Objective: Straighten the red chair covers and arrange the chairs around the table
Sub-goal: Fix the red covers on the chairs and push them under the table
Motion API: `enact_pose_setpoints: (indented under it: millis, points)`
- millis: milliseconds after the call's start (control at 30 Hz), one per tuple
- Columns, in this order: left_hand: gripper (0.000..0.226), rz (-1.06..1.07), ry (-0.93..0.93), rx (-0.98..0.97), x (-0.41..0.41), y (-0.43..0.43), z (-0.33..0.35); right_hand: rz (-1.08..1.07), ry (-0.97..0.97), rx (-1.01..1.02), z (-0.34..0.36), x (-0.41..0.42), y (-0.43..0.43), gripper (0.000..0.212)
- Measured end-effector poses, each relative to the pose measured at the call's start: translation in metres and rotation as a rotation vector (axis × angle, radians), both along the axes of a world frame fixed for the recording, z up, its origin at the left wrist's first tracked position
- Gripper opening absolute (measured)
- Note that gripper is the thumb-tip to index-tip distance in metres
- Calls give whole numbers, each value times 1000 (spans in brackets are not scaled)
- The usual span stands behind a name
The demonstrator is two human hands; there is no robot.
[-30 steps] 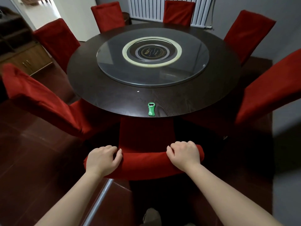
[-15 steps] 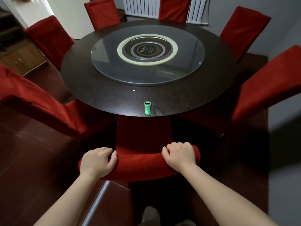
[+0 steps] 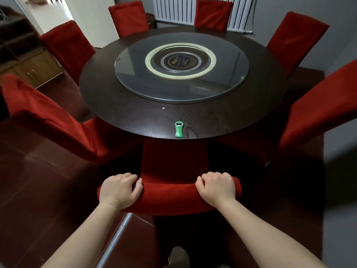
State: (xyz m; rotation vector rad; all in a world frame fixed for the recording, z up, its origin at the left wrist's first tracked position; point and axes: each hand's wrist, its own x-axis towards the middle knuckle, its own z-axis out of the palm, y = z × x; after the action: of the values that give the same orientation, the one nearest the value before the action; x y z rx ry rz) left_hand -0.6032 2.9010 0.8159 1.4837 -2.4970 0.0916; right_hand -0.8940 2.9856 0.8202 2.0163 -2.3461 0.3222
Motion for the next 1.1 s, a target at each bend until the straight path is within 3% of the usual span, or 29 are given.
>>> enact_pose_setpoints:
  millis: [500,700,933,1100]
  points:
    - [49,-5,36,-27,2,7,4,52,9,-22,-3,-1,8,40]
    - [37,-159,103,-74,-6,0,12,-40,-91,143,7,-4,2,42]
    - [34,-420,149,-92,-110,-31,58,-115,-255,46,35,-65,5,41]
    - [32,-639,288,-221,-217,-31,79,-218,-317,100,42,-155,24,48]
